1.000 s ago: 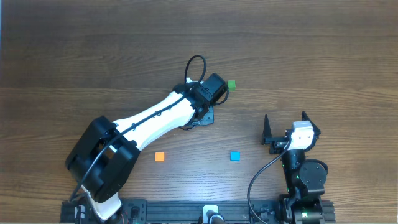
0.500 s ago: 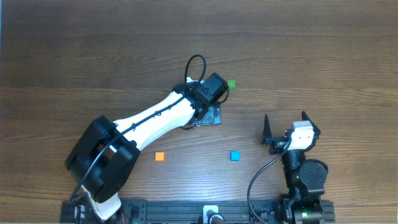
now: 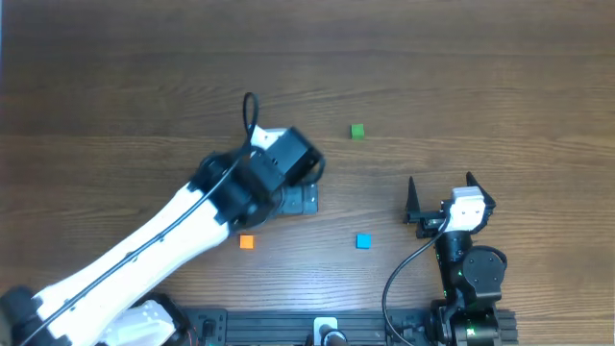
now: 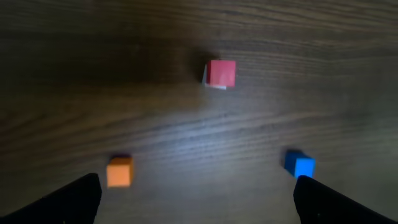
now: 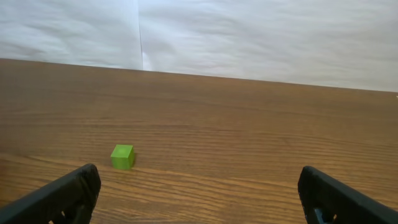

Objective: Stack Cubes

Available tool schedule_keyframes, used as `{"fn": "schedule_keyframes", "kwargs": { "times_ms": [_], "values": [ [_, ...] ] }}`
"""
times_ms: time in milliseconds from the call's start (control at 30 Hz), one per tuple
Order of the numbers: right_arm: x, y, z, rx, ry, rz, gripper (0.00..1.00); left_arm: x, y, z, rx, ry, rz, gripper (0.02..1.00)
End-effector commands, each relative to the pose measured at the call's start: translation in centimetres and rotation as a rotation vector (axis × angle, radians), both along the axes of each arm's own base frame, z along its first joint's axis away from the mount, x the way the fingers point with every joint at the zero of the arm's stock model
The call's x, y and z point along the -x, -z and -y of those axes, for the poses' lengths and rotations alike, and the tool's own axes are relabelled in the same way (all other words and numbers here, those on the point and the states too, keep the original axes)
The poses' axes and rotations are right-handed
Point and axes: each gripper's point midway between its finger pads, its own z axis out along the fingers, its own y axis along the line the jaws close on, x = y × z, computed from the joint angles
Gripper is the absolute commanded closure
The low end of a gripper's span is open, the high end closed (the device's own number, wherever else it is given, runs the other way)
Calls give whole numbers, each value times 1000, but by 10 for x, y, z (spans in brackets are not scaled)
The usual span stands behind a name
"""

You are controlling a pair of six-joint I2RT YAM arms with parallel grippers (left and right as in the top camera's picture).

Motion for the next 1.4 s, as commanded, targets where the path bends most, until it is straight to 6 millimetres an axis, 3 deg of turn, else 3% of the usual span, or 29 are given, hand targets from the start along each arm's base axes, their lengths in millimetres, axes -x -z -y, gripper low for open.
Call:
{"fn": "schedule_keyframes", "kwargs": {
  "times_ms": [33, 300, 767, 900, 1133, 1400],
  "values": [
    [0, 1, 0, -1, -4, 2, 7, 20, 19, -25, -54, -64, 2, 18],
    [0, 1, 0, -1, -4, 2, 7, 41, 84, -47, -54, -87, -27, 20],
    [0, 1, 0, -1, -4, 2, 7, 64, 148, -63, -14, -133, -125, 42],
    [0, 1, 0, -1, -4, 2, 9, 71, 158, -68, -19, -132, -140, 86],
    [0, 1, 0, -1, -4, 2, 7, 70, 159, -71, -36, -129, -130, 198],
    [0, 1, 0, -1, -4, 2, 7, 62, 157, -74, -67, -88, -80, 202]
  ]
}}
